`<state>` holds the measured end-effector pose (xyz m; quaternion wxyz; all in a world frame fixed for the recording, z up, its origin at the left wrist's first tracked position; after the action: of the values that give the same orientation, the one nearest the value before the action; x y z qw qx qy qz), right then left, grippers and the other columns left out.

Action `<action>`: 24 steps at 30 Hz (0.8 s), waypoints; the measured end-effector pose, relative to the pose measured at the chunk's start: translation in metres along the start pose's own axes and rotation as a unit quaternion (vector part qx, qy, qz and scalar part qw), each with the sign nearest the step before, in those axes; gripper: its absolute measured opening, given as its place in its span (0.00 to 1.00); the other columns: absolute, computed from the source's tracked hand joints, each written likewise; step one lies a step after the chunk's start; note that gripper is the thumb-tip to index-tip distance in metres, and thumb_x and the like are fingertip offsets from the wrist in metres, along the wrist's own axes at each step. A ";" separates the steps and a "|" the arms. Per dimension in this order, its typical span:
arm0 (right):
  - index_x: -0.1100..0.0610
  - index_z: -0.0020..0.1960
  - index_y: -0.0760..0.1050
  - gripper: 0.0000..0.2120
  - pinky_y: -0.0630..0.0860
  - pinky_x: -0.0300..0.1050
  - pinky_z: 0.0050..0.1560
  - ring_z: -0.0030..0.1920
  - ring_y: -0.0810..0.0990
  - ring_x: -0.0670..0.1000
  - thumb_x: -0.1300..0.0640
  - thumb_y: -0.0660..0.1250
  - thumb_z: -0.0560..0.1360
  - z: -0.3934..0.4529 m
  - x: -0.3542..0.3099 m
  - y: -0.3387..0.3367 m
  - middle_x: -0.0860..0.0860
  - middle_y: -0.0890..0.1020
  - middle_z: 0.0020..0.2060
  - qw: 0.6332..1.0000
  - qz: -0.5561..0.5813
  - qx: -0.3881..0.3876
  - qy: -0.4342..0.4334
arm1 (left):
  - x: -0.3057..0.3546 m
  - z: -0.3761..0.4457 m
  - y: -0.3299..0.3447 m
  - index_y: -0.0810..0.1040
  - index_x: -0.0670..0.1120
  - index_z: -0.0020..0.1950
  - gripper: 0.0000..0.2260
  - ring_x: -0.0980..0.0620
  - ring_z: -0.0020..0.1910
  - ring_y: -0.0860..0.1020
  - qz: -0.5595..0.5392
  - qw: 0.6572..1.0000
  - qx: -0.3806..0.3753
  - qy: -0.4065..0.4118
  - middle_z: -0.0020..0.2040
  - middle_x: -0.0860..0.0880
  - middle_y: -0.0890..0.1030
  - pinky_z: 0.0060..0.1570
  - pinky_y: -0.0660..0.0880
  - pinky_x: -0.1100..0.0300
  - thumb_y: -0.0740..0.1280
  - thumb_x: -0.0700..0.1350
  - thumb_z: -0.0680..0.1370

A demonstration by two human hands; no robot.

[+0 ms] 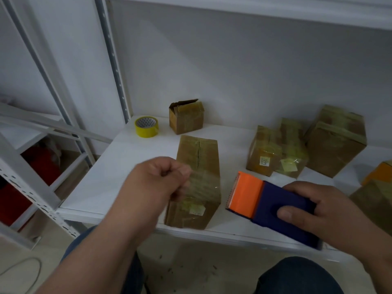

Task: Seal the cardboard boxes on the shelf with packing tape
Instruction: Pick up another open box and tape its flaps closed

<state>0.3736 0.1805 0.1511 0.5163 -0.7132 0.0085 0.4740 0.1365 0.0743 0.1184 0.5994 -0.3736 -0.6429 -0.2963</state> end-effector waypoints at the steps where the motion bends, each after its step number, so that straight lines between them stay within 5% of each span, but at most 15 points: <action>1: 0.37 0.46 0.78 0.34 0.79 0.41 0.34 0.33 0.83 0.44 0.17 0.62 0.50 0.000 0.005 -0.005 0.45 0.85 0.38 1.000 0.007 0.000 0.012 | 0.001 0.005 -0.009 0.81 0.40 0.41 0.06 0.52 0.29 0.75 -0.019 1.000 0.011 -0.005 0.31 0.46 0.80 0.33 0.78 0.62 0.68 0.39 0.77; 7: 0.38 0.41 0.81 0.34 0.76 0.35 0.32 0.32 0.83 0.46 0.17 0.64 0.46 0.006 0.034 -0.026 0.49 0.85 0.35 0.997 0.003 -0.026 0.074 | -0.006 0.029 -0.055 0.81 0.40 0.40 0.07 0.54 0.28 0.73 -0.043 0.996 0.070 -0.025 0.29 0.48 0.78 0.31 0.75 0.61 0.67 0.38 0.78; 15: 0.45 0.39 0.83 0.38 0.75 0.44 0.37 0.34 0.84 0.50 0.17 0.63 0.46 0.043 0.055 -0.016 0.51 0.85 0.35 0.992 -0.009 -0.079 0.096 | -0.046 0.053 -0.057 0.83 0.40 0.43 0.06 0.53 0.29 0.76 0.022 0.992 0.079 -0.093 0.32 0.46 0.81 0.27 0.73 0.64 0.69 0.41 0.78; 19: 0.50 0.36 0.83 0.39 0.72 0.41 0.33 0.31 0.83 0.50 0.17 0.64 0.46 0.059 0.068 -0.013 0.53 0.84 0.33 0.990 -0.023 -0.090 0.107 | -0.057 0.057 -0.056 0.83 0.40 0.43 0.06 0.52 0.30 0.76 0.036 0.990 0.083 -0.110 0.32 0.46 0.81 0.27 0.73 0.63 0.69 0.41 0.77; 24: 0.53 0.37 0.82 0.26 0.70 0.35 0.30 0.29 0.81 0.46 0.30 0.67 0.62 0.074 0.085 0.006 0.49 0.83 0.30 0.985 -0.032 -0.106 0.133 | -0.086 0.054 -0.050 0.83 0.39 0.43 0.06 0.53 0.28 0.75 0.030 0.982 0.087 -0.163 0.31 0.46 0.81 0.25 0.72 0.64 0.71 0.41 0.77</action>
<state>0.3673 0.2734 0.0873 0.4471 -0.8203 0.0043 0.3566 0.0652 0.0813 0.0303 0.5251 -0.3826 -0.7439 -0.1564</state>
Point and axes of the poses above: each hand's wrist, its own z-axis towards the middle knuckle, its own y-axis out of the palm, x = y × z, the point moved 9 cm from there along z, towards the middle knuckle
